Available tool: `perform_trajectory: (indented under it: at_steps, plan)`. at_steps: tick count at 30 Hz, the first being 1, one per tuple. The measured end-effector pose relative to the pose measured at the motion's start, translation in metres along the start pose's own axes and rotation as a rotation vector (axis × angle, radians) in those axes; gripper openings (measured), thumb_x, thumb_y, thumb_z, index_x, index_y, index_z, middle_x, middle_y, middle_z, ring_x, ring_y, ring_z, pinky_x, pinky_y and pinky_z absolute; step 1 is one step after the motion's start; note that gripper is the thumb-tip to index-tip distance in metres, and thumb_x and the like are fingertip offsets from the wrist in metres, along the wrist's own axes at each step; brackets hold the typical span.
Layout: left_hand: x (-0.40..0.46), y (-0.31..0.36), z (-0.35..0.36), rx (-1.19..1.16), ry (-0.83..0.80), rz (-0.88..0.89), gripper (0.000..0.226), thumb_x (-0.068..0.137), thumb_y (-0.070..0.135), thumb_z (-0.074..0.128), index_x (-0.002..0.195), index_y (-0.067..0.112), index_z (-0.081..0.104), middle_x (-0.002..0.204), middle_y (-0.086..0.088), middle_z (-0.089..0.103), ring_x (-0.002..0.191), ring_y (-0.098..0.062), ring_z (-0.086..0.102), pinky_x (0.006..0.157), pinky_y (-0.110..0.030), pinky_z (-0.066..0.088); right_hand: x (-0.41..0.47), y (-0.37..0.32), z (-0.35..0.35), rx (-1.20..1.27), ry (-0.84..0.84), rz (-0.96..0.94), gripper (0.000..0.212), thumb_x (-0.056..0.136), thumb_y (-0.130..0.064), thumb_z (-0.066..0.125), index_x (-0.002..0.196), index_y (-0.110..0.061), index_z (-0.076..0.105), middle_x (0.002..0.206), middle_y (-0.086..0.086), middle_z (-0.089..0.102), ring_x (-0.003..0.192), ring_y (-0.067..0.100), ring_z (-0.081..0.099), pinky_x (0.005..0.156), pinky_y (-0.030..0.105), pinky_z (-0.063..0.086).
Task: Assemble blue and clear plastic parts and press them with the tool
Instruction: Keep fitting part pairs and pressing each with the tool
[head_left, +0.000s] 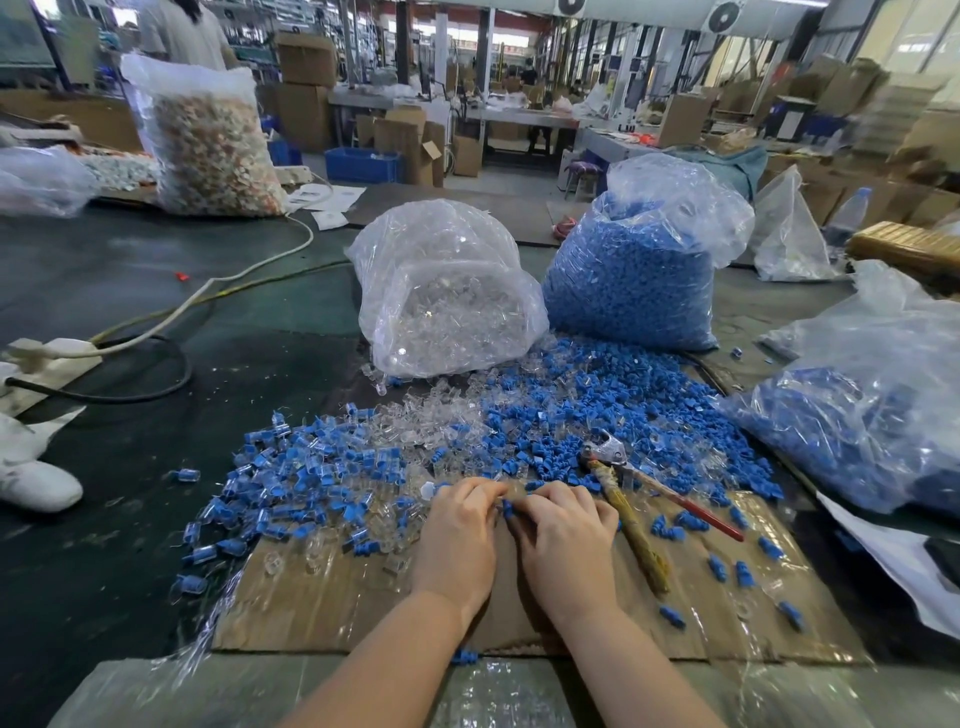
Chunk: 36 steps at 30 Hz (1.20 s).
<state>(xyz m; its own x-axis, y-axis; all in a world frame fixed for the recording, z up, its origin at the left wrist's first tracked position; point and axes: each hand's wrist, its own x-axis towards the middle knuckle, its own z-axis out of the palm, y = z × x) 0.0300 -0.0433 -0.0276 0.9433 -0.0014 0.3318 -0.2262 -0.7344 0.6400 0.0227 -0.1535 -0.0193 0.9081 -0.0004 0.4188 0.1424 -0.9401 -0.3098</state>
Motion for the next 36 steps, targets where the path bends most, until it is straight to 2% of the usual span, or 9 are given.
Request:
perform_trajectory:
  at_steps: [4, 9, 12, 17, 20, 23, 26, 30, 36]
  plan:
    - [-0.0015, -0.0002, -0.0007, 0.01, 0.002, 0.019, 0.03, 0.092, 0.017, 0.053, 0.12, 0.027, 0.057, 0.115, 0.014, 0.058, 0.103, 0.002, 0.039, 0.089, -0.006, 0.022, 0.0006, 0.0055, 0.0019, -0.007, -0.083, 0.051, 0.018, 0.091, -0.027, 0.051, 0.097, -0.029, 0.067, 0.104, -0.011, 0.06, 0.103, 0.014, 0.048, 0.086, 0.032, 0.021]
    - [-0.0012, -0.0002, -0.0016, -0.001, 0.011, 0.017, 0.027, 0.09, 0.02, 0.057, 0.117, 0.023, 0.059, 0.111, 0.01, 0.059, 0.098, 0.0, 0.041, 0.088, -0.008, 0.027, -0.0062, 0.0006, 0.0011, 0.062, 0.006, 0.021, 0.007, 0.073, -0.019, 0.062, 0.076, -0.02, 0.068, 0.083, -0.005, 0.063, 0.084, 0.022, 0.057, 0.079, 0.04, 0.037]
    - [-0.0007, -0.0004, -0.0013, 0.018, -0.009, 0.011, 0.032, 0.091, 0.022, 0.056, 0.122, 0.022, 0.057, 0.112, 0.009, 0.056, 0.104, -0.005, 0.044, 0.091, -0.012, 0.03, -0.0066, 0.0004, 0.001, 0.038, 0.008, 0.002, 0.003, 0.075, -0.019, 0.07, 0.077, -0.021, 0.069, 0.084, -0.005, 0.063, 0.084, 0.021, 0.058, 0.079, 0.041, 0.04]
    - [-0.0009, 0.001, -0.0021, 0.0, 0.009, 0.007, 0.02, 0.089, 0.024, 0.058, 0.108, 0.021, 0.062, 0.104, 0.01, 0.055, 0.097, -0.003, 0.044, 0.087, -0.013, 0.035, -0.0065, 0.0017, 0.0017, 0.034, 0.063, 0.023, 0.011, 0.074, -0.013, 0.076, 0.075, -0.019, 0.068, 0.084, -0.004, 0.065, 0.082, 0.022, 0.06, 0.075, 0.039, 0.041]
    - [-0.0026, 0.0027, -0.0038, -0.016, 0.019, 0.014, 0.019, 0.089, 0.023, 0.059, 0.107, 0.022, 0.061, 0.102, 0.012, 0.058, 0.092, 0.0, 0.045, 0.083, -0.01, 0.033, -0.0066, 0.004, 0.0014, 0.082, 0.085, 0.053, 0.006, 0.081, -0.021, 0.071, 0.079, -0.018, 0.066, 0.086, -0.004, 0.066, 0.085, 0.021, 0.059, 0.078, 0.038, 0.037]
    - [-0.0049, 0.0044, -0.0062, -0.042, 0.032, 0.022, 0.019, 0.089, 0.02, 0.058, 0.108, 0.022, 0.06, 0.1, 0.011, 0.061, 0.09, -0.001, 0.051, 0.083, -0.011, 0.04, -0.0076, 0.0027, 0.0004, 0.086, 0.119, 0.042, 0.01, 0.079, -0.02, 0.073, 0.075, -0.018, 0.064, 0.077, -0.005, 0.065, 0.077, 0.021, 0.06, 0.076, 0.037, 0.036]
    - [-0.0049, 0.0048, -0.007, -0.047, 0.027, 0.021, 0.02, 0.09, 0.017, 0.057, 0.108, 0.02, 0.064, 0.102, 0.009, 0.06, 0.091, 0.0, 0.05, 0.078, -0.002, 0.036, -0.0085, 0.003, -0.0002, 0.095, 0.146, 0.024, 0.011, 0.079, -0.018, 0.073, 0.074, -0.018, 0.063, 0.075, -0.005, 0.064, 0.075, 0.02, 0.06, 0.076, 0.034, 0.031]
    - [-0.0043, 0.0067, -0.0075, -0.071, 0.008, 0.015, 0.027, 0.089, 0.019, 0.057, 0.116, 0.018, 0.063, 0.103, 0.012, 0.055, 0.089, 0.002, 0.048, 0.076, 0.006, 0.031, -0.0091, 0.0029, 0.0002, 0.098, 0.143, 0.025, 0.008, 0.081, -0.014, 0.07, 0.077, -0.018, 0.065, 0.08, -0.005, 0.066, 0.08, 0.02, 0.061, 0.076, 0.035, 0.036]
    - [-0.0044, 0.0078, -0.0074, -0.085, -0.038, 0.026, 0.035, 0.086, 0.022, 0.062, 0.121, 0.017, 0.06, 0.1, 0.016, 0.046, 0.085, 0.004, 0.048, 0.074, 0.007, 0.032, -0.0085, 0.0027, -0.0005, 0.112, 0.177, 0.027, 0.007, 0.083, -0.018, 0.063, 0.076, -0.019, 0.064, 0.079, -0.006, 0.065, 0.077, 0.02, 0.06, 0.075, 0.036, 0.035]
